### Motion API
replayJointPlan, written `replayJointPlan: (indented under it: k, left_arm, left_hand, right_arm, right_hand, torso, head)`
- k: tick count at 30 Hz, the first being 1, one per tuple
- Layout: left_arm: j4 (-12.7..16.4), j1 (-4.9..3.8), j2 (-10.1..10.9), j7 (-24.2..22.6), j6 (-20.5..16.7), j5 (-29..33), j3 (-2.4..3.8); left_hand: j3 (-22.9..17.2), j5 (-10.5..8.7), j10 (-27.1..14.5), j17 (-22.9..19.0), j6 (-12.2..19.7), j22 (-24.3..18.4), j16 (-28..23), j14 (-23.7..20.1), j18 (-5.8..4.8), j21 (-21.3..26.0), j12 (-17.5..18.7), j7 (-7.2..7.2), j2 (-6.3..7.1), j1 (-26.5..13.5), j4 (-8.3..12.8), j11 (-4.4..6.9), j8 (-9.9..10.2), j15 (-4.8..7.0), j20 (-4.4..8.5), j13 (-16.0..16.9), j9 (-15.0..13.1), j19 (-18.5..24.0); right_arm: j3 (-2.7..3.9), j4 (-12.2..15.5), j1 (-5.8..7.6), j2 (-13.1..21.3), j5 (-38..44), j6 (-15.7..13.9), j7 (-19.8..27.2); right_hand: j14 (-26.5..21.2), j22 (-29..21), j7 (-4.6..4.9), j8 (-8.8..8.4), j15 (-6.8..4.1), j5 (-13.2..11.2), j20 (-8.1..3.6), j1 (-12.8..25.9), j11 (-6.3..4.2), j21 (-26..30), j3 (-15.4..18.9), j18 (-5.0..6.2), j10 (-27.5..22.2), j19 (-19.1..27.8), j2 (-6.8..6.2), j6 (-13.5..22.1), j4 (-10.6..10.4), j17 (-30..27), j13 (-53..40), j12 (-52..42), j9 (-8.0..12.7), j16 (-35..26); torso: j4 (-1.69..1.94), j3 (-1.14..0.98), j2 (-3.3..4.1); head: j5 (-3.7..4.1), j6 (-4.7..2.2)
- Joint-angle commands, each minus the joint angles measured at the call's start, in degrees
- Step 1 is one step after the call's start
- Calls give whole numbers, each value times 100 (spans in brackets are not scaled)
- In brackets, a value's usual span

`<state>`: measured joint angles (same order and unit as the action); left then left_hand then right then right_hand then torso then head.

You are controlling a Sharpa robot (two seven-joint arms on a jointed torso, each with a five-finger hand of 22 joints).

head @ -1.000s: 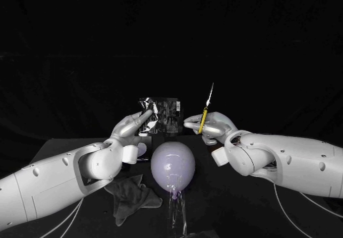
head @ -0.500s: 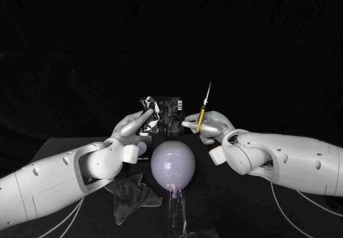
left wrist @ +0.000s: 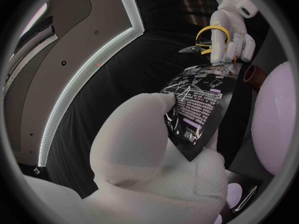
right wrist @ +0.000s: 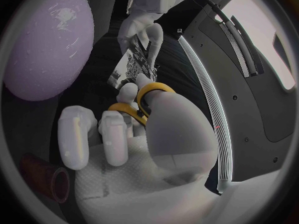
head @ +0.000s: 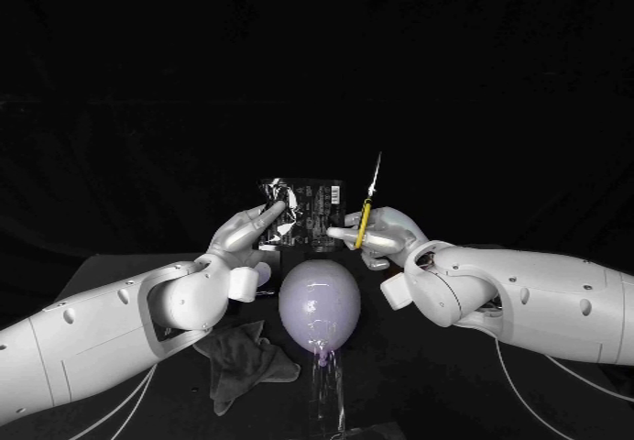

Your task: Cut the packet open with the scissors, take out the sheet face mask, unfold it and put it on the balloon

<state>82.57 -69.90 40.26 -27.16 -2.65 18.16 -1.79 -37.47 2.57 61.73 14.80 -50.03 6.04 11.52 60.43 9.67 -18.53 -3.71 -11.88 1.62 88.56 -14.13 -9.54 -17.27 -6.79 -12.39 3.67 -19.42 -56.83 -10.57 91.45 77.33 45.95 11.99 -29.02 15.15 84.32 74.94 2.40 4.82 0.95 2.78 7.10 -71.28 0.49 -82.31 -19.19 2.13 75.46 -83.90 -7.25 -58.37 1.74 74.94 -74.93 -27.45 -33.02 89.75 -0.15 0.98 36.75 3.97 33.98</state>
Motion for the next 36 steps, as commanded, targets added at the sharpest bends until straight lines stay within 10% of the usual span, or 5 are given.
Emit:
replayJointPlan:
  k: [1,9,16,27,36]
  left_arm:
    - [-4,-7,-24,5,116,-88,9]
    - [-21,-8,-56,61,140,-141,7]
    - [-23,-8,-50,85,155,-232,7]
    - [-49,-8,-32,163,97,-544,6]
    - [-87,-8,14,608,-20,-1217,5]
  left_hand:
    - [-23,19,-13,13,-20,-10,1,27,97,13,2,-23,-70,2,-1,22,-30,9,-2,1,-15,-41]
    - [-20,19,-8,16,-22,-13,1,30,97,15,1,-22,-70,-3,-3,23,-33,10,-1,2,-18,-48]
    - [-17,19,-3,19,-24,-17,1,31,96,18,0,-19,-69,-10,-6,24,-37,10,0,3,-21,-54]
    - [-23,20,-91,31,76,-188,-125,-146,62,304,26,-70,-25,-92,-16,-23,-22,-59,-112,-9,-50,225]
    - [818,14,-472,-29,503,-256,-370,-557,-38,688,25,-288,1053,-670,-49,-206,205,-249,-361,-8,21,770]
  right_arm:
    - [7,34,3,-10,51,163,94]
    - [9,21,3,-47,47,168,107]
    - [13,-5,3,-56,53,81,180]
    - [21,11,3,-43,175,20,168]
    - [27,13,8,-8,308,-49,49]
  right_hand:
    - [568,1214,875,107,46,-2,30,-11,569,24,77,-22,1454,-166,131,1504,-19,1506,-1507,-6255,-38,25]
    - [568,1220,741,331,-31,-4,-31,-2,451,24,121,-21,1454,-168,396,931,-132,1506,-1507,-6255,3,25]
    - [568,1213,403,793,-207,5,-148,-209,167,58,-310,-10,1454,-150,1215,158,-244,1506,-1507,-6255,-101,25]
    - [568,1201,233,1048,-380,1,-340,-147,-4,115,-638,-1,1454,-126,1284,-115,-181,1506,-1507,-6255,-242,25]
    - [568,1192,208,1127,-410,2,-379,-77,-34,153,-772,5,1454,-109,1247,-117,-128,1506,-1507,-6255,-359,25]
  torso:
    - [3,0,-2]
    - [6,5,-3]
    - [7,6,-2]
    - [5,3,-7]
    - [6,3,-1]
  head:
    - [10,7]
    - [11,17]
    - [1,16]
    - [-10,10]
    - [-21,5]
